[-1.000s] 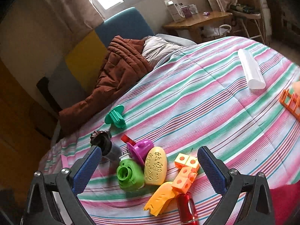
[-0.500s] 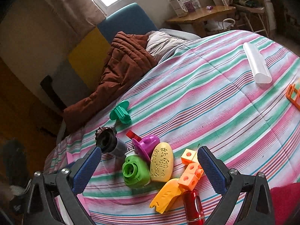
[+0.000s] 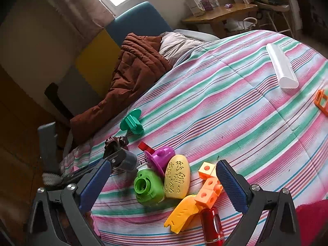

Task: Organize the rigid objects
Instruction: 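Lift the black cylinder with the left gripper while the right gripper grasps the green plug-shaped piece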

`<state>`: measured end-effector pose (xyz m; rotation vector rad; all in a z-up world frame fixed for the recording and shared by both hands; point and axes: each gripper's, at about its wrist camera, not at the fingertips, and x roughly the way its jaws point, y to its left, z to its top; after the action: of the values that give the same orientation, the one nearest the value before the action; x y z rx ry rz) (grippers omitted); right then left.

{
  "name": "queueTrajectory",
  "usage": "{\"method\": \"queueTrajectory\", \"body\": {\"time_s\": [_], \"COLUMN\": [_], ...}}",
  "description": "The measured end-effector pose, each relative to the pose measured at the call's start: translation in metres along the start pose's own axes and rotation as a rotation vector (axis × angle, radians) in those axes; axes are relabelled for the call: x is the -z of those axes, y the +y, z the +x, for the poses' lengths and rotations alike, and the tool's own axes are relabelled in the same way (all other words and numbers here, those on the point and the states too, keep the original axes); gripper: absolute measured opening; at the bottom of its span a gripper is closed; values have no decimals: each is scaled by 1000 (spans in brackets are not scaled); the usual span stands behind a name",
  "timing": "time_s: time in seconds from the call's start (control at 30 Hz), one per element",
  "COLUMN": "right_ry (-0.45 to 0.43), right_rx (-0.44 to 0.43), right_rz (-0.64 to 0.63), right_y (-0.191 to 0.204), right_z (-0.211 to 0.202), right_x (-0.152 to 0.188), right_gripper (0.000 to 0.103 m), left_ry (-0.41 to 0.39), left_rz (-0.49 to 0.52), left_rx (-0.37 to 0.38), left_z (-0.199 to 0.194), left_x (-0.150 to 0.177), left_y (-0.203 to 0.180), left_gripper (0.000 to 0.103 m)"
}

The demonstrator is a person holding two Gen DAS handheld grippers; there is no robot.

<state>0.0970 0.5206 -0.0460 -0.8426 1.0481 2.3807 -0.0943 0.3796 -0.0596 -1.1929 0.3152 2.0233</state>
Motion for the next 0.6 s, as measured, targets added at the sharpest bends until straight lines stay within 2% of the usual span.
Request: {"method": "queueTrajectory", "body": {"time_s": [0.2, 0.4, 0.53, 0.6], "right_ry": [13, 76, 147, 189], "right_rx": [9, 10, 20, 24], "right_rz": [-34, -166, -310, -359], "right_y": [6, 29, 54, 62], "right_z": [2, 14, 28, 35], "right_x": [2, 13, 28, 35], "right_gripper": [103, 102, 85, 81], "left_ry": [-51, -68, -89, -101], "left_rz": [29, 9, -5, -17], "left_rx": [15, 1, -1, 7], "left_z": [-44, -81, -106, -119], "left_x": [35, 79, 101, 110], "left_y": [8, 25, 37, 44], "left_gripper": [60, 60, 60, 60]}}
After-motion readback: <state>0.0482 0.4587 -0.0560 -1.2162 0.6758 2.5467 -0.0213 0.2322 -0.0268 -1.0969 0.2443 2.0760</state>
